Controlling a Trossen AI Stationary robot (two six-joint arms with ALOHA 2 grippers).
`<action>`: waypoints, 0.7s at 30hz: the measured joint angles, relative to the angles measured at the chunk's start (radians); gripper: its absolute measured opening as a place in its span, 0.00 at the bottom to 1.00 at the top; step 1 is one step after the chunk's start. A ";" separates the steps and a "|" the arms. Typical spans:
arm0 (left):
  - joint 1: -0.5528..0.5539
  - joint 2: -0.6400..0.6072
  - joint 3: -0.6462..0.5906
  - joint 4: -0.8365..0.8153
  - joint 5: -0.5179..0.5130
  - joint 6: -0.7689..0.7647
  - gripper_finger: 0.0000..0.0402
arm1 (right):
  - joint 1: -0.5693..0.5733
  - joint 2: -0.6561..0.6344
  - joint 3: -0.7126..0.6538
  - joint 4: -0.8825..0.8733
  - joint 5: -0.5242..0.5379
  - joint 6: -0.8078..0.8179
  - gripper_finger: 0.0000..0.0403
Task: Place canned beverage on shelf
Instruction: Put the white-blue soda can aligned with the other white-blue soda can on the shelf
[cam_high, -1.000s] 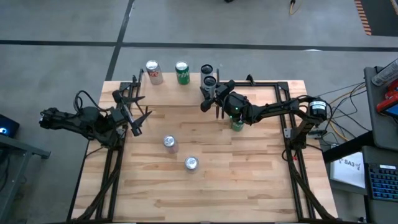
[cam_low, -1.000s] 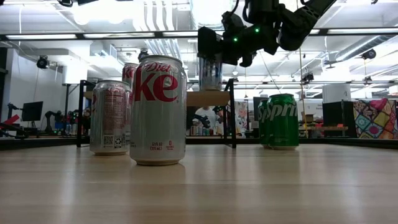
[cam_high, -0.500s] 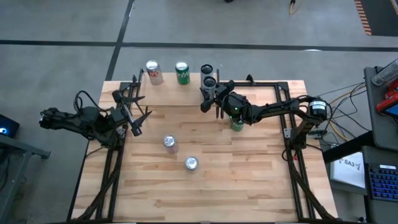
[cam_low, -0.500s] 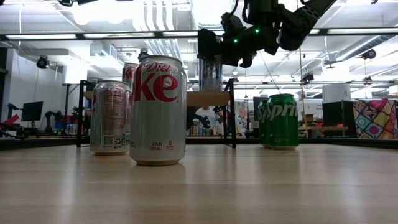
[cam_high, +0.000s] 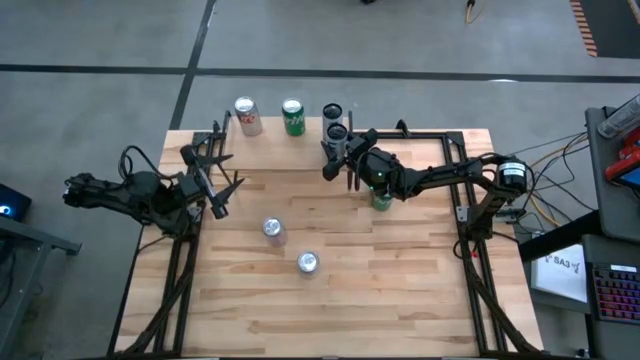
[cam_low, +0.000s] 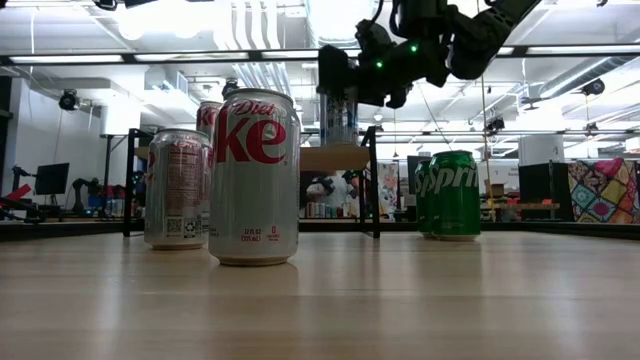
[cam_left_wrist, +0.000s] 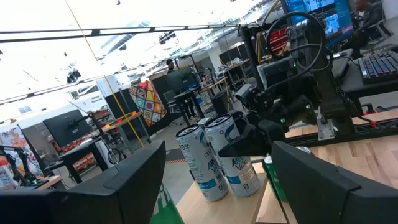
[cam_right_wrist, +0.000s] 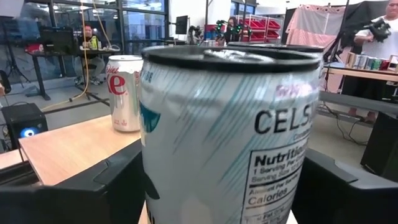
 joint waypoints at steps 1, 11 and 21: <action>0.000 0.000 0.000 0.000 0.000 0.000 0.69 | 0.000 -0.002 0.000 0.001 0.000 -0.004 0.76; 0.000 0.000 0.000 0.000 0.000 0.000 0.69 | 0.009 -0.031 -0.001 0.000 0.000 -0.007 0.78; 0.000 0.000 0.000 0.004 0.000 -0.009 0.69 | 0.040 -0.090 -0.002 0.005 0.001 -0.019 0.78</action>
